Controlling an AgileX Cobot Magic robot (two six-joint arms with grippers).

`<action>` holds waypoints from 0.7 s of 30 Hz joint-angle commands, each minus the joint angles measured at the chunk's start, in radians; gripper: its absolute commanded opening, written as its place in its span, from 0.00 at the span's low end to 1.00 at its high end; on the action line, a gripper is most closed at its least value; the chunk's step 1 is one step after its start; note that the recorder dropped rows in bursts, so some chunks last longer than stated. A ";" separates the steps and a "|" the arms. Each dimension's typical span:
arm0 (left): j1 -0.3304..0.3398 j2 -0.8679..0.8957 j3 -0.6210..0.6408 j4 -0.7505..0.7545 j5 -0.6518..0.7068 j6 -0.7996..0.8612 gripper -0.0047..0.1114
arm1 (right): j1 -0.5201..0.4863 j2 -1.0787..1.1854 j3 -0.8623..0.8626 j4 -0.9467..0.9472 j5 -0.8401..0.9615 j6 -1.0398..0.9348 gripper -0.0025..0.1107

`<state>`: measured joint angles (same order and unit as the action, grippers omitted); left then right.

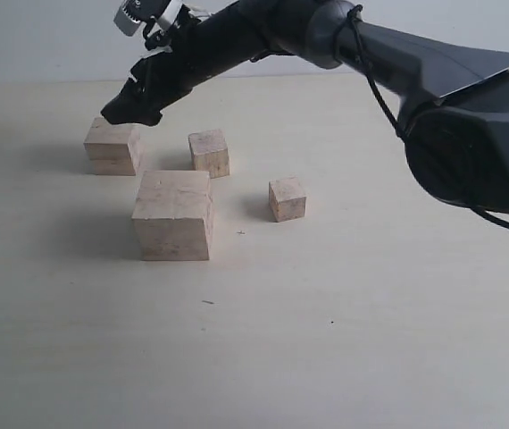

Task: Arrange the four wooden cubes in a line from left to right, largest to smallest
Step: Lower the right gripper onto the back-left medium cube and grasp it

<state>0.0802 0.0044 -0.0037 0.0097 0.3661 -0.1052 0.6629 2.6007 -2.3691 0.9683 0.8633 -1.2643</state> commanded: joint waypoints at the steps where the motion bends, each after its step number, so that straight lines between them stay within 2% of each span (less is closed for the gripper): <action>1: 0.001 -0.004 0.004 0.001 -0.009 -0.004 0.04 | 0.001 0.029 0.000 0.105 -0.058 -0.108 0.82; 16: 0.001 -0.004 0.004 0.001 -0.009 -0.004 0.04 | 0.028 0.109 0.000 0.238 -0.162 -0.271 0.82; 21: 0.001 -0.004 0.004 0.001 -0.009 -0.004 0.04 | 0.028 0.121 0.000 0.296 -0.162 -0.318 0.78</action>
<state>0.0802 0.0044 -0.0037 0.0097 0.3661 -0.1052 0.6898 2.7190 -2.3691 1.2305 0.7093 -1.5529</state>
